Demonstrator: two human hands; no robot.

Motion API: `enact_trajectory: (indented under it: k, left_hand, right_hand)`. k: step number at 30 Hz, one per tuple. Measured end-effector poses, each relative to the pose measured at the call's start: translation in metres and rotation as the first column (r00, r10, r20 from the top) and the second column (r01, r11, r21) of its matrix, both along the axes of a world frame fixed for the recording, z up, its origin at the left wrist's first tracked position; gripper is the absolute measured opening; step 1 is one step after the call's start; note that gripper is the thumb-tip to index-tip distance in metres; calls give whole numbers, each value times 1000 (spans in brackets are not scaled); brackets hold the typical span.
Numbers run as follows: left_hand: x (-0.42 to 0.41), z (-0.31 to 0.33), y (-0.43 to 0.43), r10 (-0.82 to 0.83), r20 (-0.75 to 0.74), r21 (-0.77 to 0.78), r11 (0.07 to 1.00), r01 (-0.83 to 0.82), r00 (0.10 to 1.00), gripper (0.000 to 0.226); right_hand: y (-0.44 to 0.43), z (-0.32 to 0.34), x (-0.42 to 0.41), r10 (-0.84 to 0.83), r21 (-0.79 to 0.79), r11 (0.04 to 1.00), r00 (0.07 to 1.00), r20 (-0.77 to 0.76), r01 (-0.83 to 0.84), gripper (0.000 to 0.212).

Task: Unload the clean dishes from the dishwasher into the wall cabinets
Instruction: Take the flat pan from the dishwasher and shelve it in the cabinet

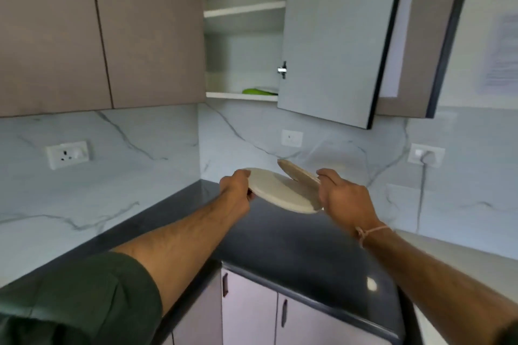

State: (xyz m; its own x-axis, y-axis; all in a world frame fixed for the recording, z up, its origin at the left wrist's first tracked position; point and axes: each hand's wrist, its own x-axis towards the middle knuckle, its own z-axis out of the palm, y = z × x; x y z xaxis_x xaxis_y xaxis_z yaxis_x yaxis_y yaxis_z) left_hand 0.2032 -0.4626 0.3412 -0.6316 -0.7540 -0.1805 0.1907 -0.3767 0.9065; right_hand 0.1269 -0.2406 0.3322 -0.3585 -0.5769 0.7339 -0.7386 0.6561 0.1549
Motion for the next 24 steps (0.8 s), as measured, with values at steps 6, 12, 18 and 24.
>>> enact_trajectory:
  k: [6,12,18,24]
  left_hand:
    - [-20,94,-93,169,-111,-45,983,-175,979,13]
    - [-55,182,-169,242,-248,-64,962,-265,938,13]
    - [-114,232,-217,192,-324,-74,971,-227,926,18]
    - [-198,243,-267,97,-341,-41,992,-117,935,23]
  right_hand:
    - [-115,79,-66,181,-165,956,930,-320,-242,17]
    - [-210,160,-125,196,-246,915,884,-424,-320,30]
    - [-275,223,-187,192,-228,937,935,-298,-265,19]
    - [-330,258,-253,121,-171,969,944,-308,-180,31]
